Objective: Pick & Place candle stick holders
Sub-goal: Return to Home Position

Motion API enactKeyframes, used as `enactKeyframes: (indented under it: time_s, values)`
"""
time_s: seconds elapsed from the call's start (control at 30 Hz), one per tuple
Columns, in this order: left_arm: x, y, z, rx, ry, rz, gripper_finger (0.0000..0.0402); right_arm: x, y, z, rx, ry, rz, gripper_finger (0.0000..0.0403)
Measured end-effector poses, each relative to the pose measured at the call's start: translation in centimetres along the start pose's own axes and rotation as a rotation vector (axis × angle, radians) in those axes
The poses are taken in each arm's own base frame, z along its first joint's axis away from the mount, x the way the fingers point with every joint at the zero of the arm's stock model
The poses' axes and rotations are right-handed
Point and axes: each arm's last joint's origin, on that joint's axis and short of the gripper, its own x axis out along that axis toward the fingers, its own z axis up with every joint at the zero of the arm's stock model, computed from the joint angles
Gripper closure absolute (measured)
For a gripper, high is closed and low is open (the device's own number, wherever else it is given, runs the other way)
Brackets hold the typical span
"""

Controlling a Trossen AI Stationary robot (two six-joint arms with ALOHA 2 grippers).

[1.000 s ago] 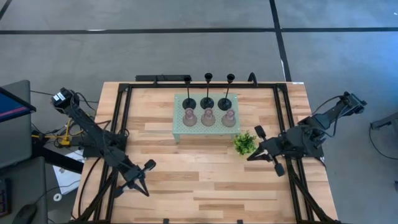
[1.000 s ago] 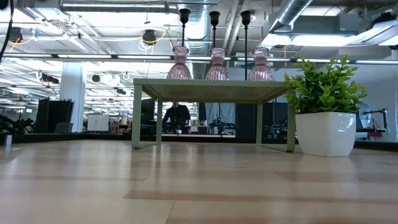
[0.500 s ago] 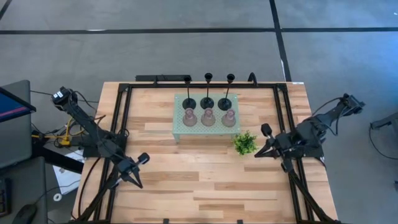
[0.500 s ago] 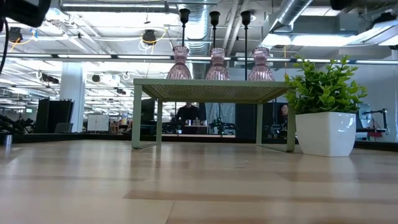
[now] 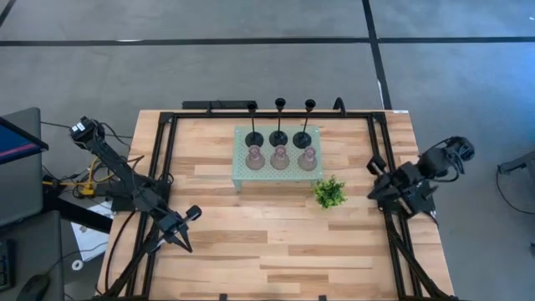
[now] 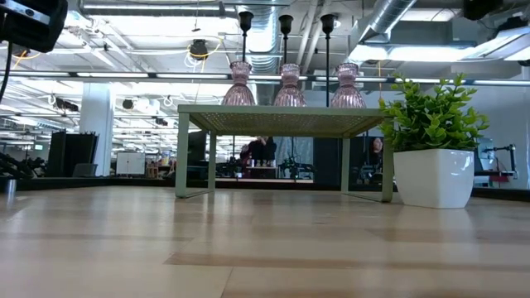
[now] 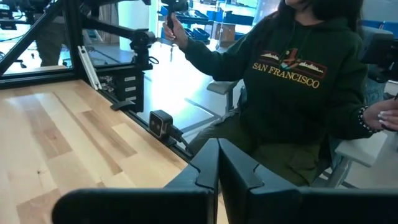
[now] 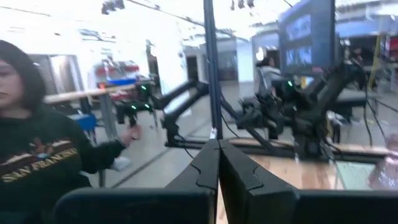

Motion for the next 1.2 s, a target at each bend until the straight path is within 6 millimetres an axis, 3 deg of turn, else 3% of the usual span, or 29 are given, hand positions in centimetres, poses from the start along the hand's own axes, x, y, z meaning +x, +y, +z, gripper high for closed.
enactKeyframes:
  time_s: [0.2,0.37,0.57,1.2]
  values:
    - [0.0,0.0,0.0,0.0,-0.002,0.0,0.0395,-2.0,-0.1,-0.4,0.003,-0.079,0.076,0.0403]
    - [0.0,0.0,0.0,0.0,-0.005,0.0,0.0395,-1.9,0.0,-0.6,0.006,-0.06,0.104,0.0403]
    - [0.0,0.0,0.1,0.001,-0.013,-0.001,0.0395,-1.5,-0.4,-1.5,0.001,-0.048,-0.016,0.0403]
    - [0.0,0.0,0.1,0.0,-0.016,-0.001,0.0395,0.1,-0.8,-7.5,0.0,0.078,-0.036,0.0403]
